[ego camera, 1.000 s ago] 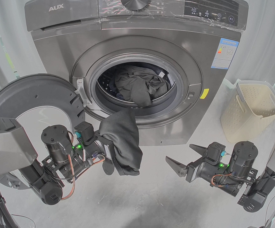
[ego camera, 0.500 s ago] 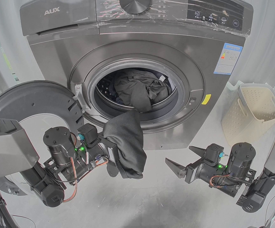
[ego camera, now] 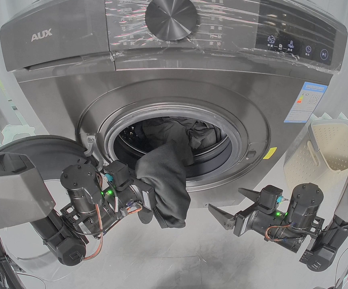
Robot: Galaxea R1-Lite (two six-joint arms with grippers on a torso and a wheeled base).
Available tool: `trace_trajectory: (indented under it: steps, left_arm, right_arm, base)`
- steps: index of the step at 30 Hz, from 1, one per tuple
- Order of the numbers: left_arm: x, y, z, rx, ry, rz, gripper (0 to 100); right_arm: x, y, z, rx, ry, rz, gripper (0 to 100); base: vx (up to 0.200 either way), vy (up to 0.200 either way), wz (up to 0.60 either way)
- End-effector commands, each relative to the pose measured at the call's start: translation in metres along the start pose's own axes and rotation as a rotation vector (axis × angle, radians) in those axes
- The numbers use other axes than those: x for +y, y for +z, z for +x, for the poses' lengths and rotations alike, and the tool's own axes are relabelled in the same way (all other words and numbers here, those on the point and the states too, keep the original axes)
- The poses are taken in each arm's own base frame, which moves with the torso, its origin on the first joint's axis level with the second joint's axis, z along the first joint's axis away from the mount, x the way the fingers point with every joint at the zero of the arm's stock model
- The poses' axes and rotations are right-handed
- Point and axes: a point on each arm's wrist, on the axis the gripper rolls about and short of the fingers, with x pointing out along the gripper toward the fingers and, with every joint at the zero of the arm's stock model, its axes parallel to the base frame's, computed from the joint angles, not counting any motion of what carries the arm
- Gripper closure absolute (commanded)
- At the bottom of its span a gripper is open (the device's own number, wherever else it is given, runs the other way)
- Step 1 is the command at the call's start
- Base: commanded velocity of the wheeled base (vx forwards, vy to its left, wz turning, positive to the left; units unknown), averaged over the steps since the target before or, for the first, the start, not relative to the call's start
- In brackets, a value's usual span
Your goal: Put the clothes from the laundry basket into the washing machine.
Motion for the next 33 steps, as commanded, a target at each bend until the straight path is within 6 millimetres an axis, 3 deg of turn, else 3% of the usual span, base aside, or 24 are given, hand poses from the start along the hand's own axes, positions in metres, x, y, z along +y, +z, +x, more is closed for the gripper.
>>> trace_trajectory:
  steps: [1,8,13,16,23,25,33]
  left_arm:
    - [-0.004,-0.007,0.004,0.017,-0.007,-0.003,100]
    - [-0.004,-0.009,0.006,0.019,-0.002,-0.006,100]
    - [-0.013,-0.015,0.019,0.014,-0.024,-0.022,100]
    - [-0.014,-0.028,0.039,0.01,-0.036,-0.023,100]
    - [-0.009,-0.036,0.08,-0.066,-0.049,-0.037,100]
    - [-0.004,-0.037,0.105,-0.134,-0.034,-0.059,100]
    - [0.004,-0.039,0.143,-0.207,-0.019,-0.084,100]
  right_arm:
    - [0.003,-0.002,-0.003,0.011,0.013,-0.004,0]
    - [0.006,-0.001,-0.006,0.011,0.022,-0.005,0]
    - [0.008,0.0,-0.008,0.004,0.031,-0.006,0]
    - [0.009,0.0,-0.008,0.005,0.037,-0.007,0]
    - [0.01,0.0,-0.009,0.007,0.039,-0.007,0]
    - [0.01,0.0,-0.009,0.007,0.039,-0.007,0]
    - [0.009,-0.003,-0.012,0.024,0.038,-0.01,0]
  base:
    - [0.0,0.0,0.0]
    - [0.0,0.0,0.0]
    - [0.0,0.0,0.0]
    - [0.0,0.0,0.0]
    - [0.0,0.0,0.0]
    - [0.0,0.0,0.0]
    - [0.0,0.0,0.0]
